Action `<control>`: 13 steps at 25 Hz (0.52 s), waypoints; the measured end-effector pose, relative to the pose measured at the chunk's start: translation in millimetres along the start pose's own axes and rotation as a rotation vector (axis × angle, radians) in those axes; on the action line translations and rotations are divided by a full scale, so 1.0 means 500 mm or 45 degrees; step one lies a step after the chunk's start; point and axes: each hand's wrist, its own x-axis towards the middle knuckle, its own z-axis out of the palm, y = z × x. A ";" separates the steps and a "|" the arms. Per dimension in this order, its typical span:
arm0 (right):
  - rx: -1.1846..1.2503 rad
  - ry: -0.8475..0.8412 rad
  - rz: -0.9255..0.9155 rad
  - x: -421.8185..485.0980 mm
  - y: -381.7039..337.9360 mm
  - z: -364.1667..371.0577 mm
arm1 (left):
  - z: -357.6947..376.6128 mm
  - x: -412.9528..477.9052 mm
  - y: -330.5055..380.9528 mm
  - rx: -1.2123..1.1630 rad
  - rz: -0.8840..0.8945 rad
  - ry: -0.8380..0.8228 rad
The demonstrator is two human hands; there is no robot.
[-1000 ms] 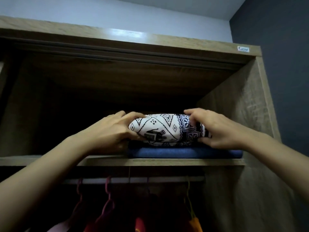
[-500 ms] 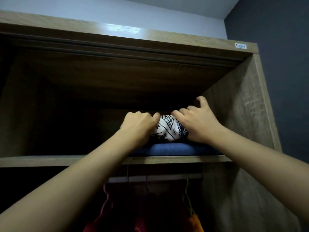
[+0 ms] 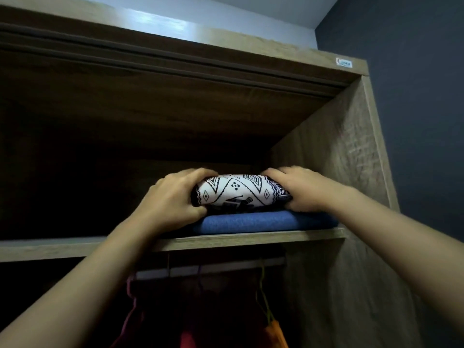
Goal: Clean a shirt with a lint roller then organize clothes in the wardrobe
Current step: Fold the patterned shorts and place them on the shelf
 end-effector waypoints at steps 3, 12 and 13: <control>-0.118 -0.074 0.089 -0.001 -0.001 -0.012 | 0.006 0.006 -0.004 0.102 -0.025 -0.028; -0.276 -0.491 0.252 -0.026 -0.029 -0.024 | -0.002 0.004 -0.012 -0.053 -0.216 -0.278; -0.242 -0.438 0.236 -0.035 -0.027 -0.017 | -0.001 0.005 -0.011 -0.013 -0.235 -0.299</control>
